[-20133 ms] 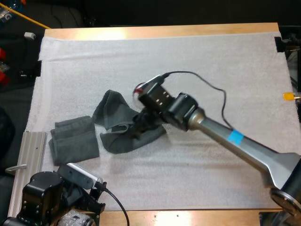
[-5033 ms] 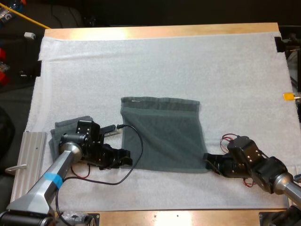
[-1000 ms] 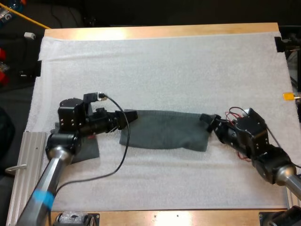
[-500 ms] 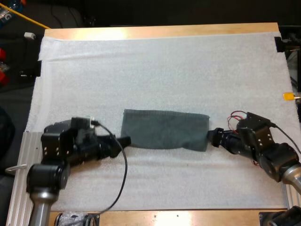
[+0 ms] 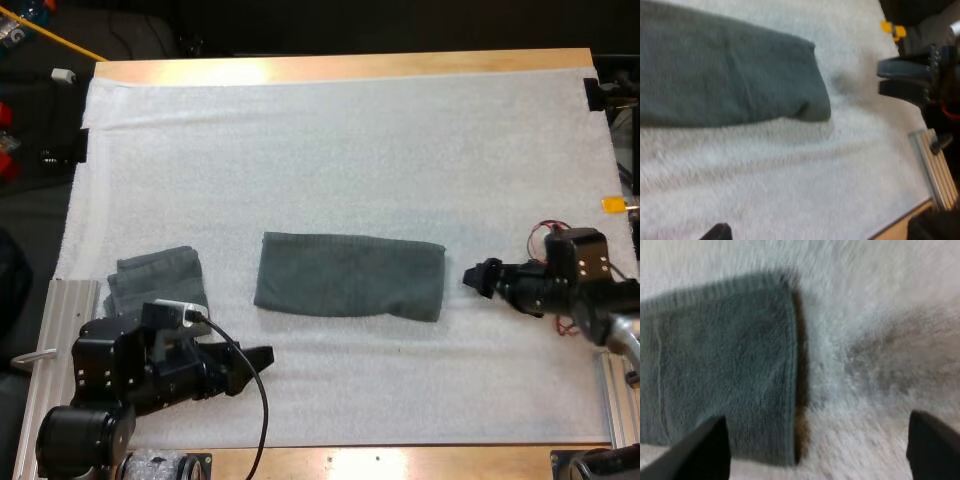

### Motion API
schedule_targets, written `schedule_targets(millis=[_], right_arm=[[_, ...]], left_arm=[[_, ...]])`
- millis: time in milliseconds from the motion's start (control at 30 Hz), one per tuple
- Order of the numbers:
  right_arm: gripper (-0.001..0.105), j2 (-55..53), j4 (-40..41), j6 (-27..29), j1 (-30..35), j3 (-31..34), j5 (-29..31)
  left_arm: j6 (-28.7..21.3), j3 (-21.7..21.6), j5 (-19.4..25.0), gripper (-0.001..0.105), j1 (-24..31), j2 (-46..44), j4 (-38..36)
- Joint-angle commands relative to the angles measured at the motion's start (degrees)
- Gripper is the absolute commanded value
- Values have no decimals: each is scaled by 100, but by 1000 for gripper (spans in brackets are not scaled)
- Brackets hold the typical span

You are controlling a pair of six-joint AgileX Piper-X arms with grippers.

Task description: Pick towel from pile, fold and stack

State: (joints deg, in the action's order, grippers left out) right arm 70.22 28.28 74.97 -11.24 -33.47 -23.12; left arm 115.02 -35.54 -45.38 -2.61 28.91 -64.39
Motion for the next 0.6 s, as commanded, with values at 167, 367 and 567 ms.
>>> schedule_targets(millis=[167, 367, 567], right_arm=[[71, 818, -814, -184, 21, -52, -605], [71, 1476, -1413, -700, -7, -52, -1098], [71, 1766, -1743, -892, -430, -52, -1170]], left_arm=[[-95, -42, -129, 66, -5, -24, -178], [-95, -42, -173, 66, -5, -24, -178], [-95, -42, -173, 66, -5, -24, -178]])
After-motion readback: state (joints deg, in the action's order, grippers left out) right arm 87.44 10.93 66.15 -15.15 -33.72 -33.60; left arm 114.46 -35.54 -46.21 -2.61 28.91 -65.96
